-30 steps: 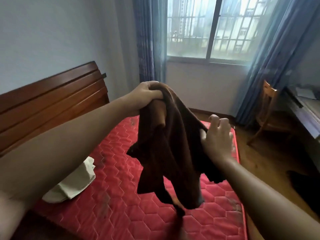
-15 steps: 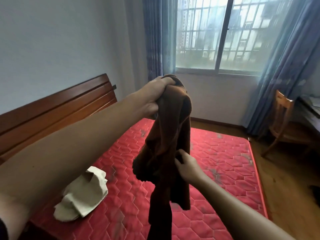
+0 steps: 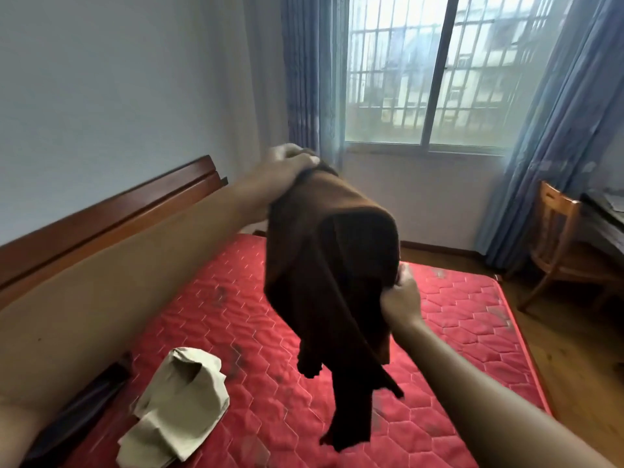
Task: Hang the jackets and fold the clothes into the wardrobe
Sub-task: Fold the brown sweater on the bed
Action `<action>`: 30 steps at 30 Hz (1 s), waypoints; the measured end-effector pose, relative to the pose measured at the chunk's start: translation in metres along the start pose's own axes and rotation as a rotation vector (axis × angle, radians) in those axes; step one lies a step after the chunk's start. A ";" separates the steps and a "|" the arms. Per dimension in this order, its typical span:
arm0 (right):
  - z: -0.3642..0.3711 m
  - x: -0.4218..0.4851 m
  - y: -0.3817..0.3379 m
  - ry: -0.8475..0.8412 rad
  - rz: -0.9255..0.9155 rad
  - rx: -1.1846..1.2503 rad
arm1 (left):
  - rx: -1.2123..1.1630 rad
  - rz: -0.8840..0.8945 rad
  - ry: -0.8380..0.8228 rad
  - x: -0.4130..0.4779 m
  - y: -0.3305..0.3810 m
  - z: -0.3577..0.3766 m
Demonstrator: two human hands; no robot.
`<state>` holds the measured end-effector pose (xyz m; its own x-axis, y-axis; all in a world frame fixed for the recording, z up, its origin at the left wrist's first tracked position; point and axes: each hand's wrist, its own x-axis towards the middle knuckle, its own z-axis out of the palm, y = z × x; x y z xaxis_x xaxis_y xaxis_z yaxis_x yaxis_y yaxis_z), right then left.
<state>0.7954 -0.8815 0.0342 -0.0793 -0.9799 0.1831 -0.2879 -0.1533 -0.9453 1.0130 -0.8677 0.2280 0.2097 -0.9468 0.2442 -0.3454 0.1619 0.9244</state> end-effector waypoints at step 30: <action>-0.110 -0.017 -0.012 0.060 -0.183 -0.309 | 0.217 0.410 -0.032 -0.043 -0.047 0.164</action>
<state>0.6954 -0.8488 0.0725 -0.0534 -0.9292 0.3657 -0.5765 -0.2704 -0.7711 0.8702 -0.8803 0.1261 -0.0115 -0.8253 0.5646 -0.5784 0.4661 0.6695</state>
